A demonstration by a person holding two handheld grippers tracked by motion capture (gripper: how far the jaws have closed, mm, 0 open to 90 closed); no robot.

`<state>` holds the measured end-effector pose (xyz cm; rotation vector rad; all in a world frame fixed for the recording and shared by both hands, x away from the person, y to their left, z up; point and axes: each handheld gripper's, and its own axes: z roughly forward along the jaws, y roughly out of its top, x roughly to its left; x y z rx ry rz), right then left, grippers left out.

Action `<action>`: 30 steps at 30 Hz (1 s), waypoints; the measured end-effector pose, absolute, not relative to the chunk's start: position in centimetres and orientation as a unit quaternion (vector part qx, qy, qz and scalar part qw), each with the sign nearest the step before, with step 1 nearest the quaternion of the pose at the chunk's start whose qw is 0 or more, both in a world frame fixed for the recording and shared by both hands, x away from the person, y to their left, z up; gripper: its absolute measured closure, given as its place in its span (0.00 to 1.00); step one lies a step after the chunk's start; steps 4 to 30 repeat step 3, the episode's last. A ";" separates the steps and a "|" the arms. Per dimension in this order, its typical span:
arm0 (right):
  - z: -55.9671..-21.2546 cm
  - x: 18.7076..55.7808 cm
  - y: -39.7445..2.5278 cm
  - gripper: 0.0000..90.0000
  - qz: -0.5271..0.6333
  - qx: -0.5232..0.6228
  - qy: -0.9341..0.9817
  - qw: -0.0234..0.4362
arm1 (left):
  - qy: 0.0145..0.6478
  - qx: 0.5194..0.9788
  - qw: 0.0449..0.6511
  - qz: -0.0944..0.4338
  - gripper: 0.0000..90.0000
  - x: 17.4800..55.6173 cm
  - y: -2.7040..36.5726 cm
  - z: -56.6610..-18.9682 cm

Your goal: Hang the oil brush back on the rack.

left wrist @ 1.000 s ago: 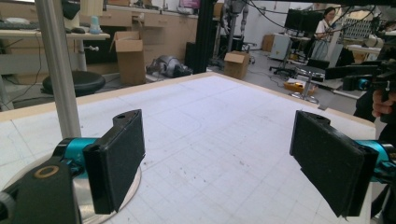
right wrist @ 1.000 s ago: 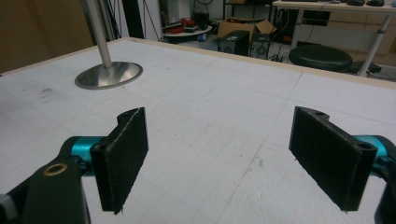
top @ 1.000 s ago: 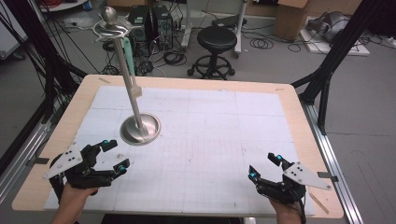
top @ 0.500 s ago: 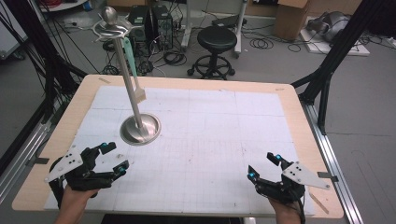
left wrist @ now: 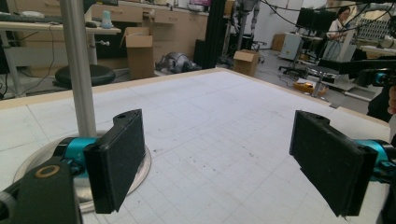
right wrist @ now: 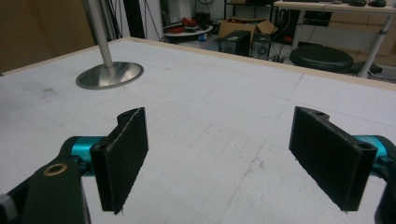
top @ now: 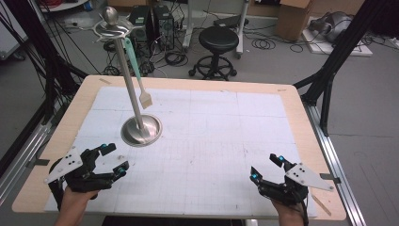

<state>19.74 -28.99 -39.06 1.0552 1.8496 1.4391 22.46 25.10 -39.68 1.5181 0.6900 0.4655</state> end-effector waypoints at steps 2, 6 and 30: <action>-39.1 19.7 -28.9 0.21 0.536 0.396 0.691 0.279 | 0.305 0.668 0.647 0.204 0.21 22.5 25.2 -39.7; -39.1 19.7 -28.9 0.21 0.536 0.396 0.691 0.279 | 0.305 0.668 0.647 0.204 0.21 22.5 25.2 -39.7; -39.1 19.7 -28.9 0.21 0.536 0.396 0.691 0.279 | 0.305 0.668 0.647 0.204 0.21 22.5 25.2 -39.7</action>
